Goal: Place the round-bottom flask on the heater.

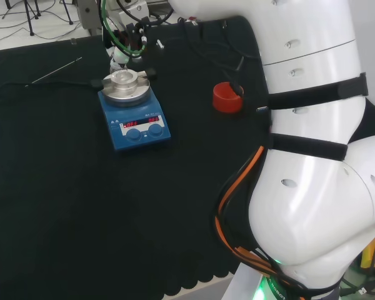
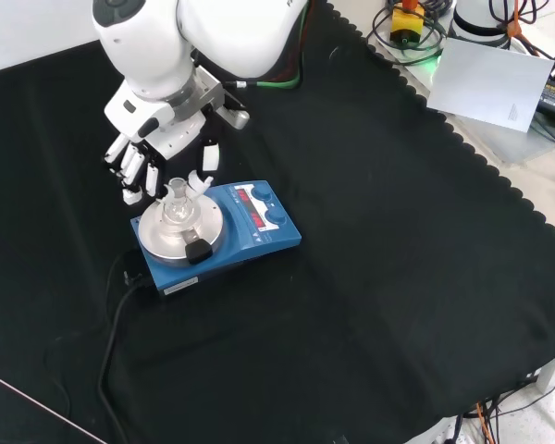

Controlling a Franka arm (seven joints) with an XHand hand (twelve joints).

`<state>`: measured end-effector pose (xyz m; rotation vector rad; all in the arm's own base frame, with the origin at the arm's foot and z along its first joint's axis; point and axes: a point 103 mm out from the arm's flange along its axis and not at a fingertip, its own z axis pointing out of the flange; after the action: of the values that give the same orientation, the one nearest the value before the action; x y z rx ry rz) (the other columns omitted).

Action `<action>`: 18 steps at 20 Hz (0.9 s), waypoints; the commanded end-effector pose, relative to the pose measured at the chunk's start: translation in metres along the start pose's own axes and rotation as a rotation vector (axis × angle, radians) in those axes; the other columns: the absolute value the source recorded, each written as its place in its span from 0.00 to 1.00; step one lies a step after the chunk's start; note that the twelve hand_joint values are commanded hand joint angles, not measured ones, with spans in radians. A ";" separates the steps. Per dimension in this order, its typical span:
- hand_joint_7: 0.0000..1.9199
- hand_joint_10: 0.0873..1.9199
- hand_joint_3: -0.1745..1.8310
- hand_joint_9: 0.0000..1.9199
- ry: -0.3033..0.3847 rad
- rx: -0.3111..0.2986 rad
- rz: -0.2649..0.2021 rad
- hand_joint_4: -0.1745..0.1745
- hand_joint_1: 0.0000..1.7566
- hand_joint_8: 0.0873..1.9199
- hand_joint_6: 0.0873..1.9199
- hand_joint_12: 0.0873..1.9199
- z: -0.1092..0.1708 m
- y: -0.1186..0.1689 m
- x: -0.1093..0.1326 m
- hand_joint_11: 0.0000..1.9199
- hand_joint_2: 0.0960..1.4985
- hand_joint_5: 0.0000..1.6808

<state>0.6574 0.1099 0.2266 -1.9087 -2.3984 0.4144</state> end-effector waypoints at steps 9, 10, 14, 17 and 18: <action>0.28 0.25 0.49 0.34 -0.005 0.026 0.013 1.00 0.62 0.26 0.50 0.67 0.009 0.000 -0.008 0.13 0.40 0.67; 0.28 0.25 0.49 0.34 -0.005 0.029 0.015 1.00 0.62 0.26 0.50 0.67 0.012 0.000 -0.009 0.13 0.40 0.67; 0.28 0.25 0.49 0.34 -0.007 0.031 0.014 1.00 0.62 0.26 0.50 0.67 0.015 0.002 -0.008 0.13 0.40 0.67; 0.28 0.25 0.49 0.34 -0.004 0.030 0.008 1.00 0.62 0.26 0.50 0.67 0.015 0.002 -0.007 0.13 0.40 0.67; 0.28 0.25 0.49 0.34 -0.003 0.032 0.008 1.00 0.62 0.26 0.50 0.67 0.015 0.002 -0.007 0.13 0.40 0.67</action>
<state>0.6583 0.0999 0.2128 -1.9125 -2.3713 0.4547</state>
